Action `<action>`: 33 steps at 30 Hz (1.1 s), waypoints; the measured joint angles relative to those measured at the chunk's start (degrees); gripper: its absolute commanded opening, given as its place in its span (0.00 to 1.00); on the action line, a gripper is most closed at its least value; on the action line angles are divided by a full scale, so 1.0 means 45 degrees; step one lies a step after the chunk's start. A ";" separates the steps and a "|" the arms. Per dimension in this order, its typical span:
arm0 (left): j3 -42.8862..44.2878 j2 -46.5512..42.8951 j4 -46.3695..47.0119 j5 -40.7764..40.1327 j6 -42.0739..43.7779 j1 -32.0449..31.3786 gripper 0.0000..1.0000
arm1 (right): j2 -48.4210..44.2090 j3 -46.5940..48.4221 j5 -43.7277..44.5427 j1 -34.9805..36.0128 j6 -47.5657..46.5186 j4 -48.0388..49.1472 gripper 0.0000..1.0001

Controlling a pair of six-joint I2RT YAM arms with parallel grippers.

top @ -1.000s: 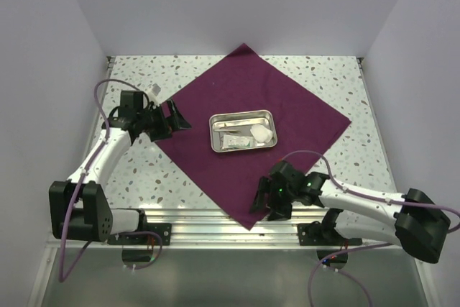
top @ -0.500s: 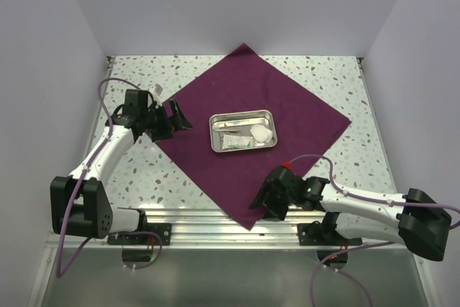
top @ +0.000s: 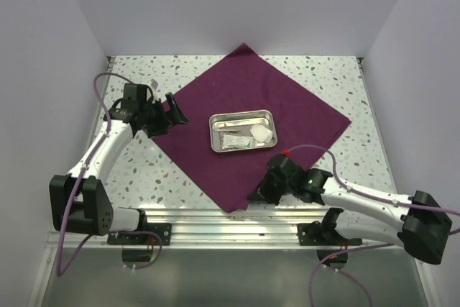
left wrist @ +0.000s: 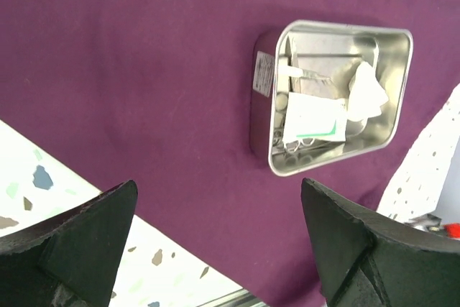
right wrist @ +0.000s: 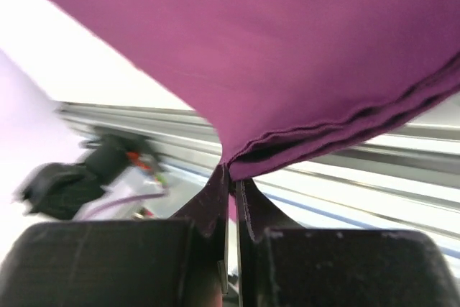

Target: Prepare the surgical pack

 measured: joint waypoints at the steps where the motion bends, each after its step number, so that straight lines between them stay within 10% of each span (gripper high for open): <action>1: 0.0194 0.0073 -0.0034 -0.0068 0.0078 0.0005 1.00 | 0.0000 0.0384 -0.0112 -0.0423 -0.0330 -0.0185 0.00; 13: 0.1005 0.0389 -0.0248 -0.1219 -0.0185 0.0015 1.00 | 0.5178 0.7563 -0.2302 -0.6683 -0.6484 -0.2079 0.00; 33: 0.1763 0.2827 0.0976 -0.1515 -0.0806 0.0019 1.00 | 1.4489 1.8185 -0.3478 -0.8427 -1.0239 -0.3604 0.00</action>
